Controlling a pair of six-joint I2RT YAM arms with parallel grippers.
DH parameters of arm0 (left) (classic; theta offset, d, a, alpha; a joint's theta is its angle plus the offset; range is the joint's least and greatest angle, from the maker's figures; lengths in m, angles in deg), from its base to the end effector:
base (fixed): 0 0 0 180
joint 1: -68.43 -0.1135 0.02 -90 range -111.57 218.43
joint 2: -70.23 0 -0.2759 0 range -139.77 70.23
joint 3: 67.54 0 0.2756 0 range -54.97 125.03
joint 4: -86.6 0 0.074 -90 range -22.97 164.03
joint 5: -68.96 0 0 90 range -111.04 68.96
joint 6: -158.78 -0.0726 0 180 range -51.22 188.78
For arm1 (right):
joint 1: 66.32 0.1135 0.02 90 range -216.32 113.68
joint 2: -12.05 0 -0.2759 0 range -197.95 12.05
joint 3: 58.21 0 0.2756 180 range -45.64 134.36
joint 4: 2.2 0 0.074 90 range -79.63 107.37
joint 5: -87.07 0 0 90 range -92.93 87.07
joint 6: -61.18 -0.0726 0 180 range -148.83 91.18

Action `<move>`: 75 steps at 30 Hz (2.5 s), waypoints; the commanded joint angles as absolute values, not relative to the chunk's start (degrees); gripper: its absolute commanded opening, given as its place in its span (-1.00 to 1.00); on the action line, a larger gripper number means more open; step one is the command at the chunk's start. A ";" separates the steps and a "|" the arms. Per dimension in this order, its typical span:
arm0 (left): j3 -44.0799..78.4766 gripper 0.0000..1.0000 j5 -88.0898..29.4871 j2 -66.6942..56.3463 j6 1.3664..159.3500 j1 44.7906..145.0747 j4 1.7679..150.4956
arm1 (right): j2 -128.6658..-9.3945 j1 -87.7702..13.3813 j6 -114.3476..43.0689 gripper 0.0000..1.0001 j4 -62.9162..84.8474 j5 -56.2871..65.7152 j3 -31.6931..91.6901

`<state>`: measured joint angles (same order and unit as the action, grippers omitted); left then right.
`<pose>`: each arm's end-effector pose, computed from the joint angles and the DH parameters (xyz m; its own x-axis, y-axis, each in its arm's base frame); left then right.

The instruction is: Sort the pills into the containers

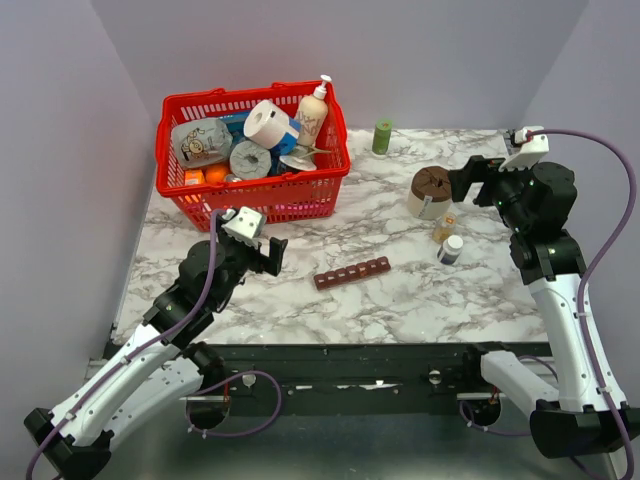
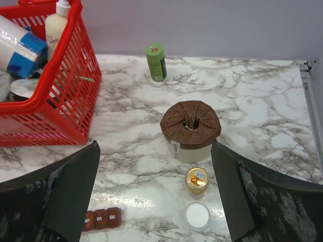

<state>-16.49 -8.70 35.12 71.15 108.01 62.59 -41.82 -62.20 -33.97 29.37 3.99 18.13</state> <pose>0.1662 -0.1173 0.3275 -0.1271 0.0527 -0.9905 0.4545 0.8907 -0.0110 0.2549 0.0271 0.4186 -0.1742 0.0768 -0.9817 -0.1751 0.9787 0.1076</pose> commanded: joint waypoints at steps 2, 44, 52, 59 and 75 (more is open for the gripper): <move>-15.68 0.97 -10.05 34.81 70.54 107.81 63.57 | -41.74 -62.45 -34.28 0.99 28.21 6.03 18.17; -9.89 0.63 -34.76 -15.80 32.92 117.83 68.76 | -56.42 -55.95 46.15 0.99 43.95 50.51 1.83; -5.58 0.57 -31.77 -21.52 32.83 119.76 65.07 | -56.07 -56.04 46.06 0.99 43.68 49.37 1.21; -1.89 0.44 -29.04 -25.83 33.80 120.82 62.61 | -55.27 -56.83 45.71 0.99 43.59 48.31 0.86; -2.59 0.49 -28.24 -24.95 34.67 121.08 64.36 | -55.45 -58.41 45.44 0.99 43.94 49.46 0.42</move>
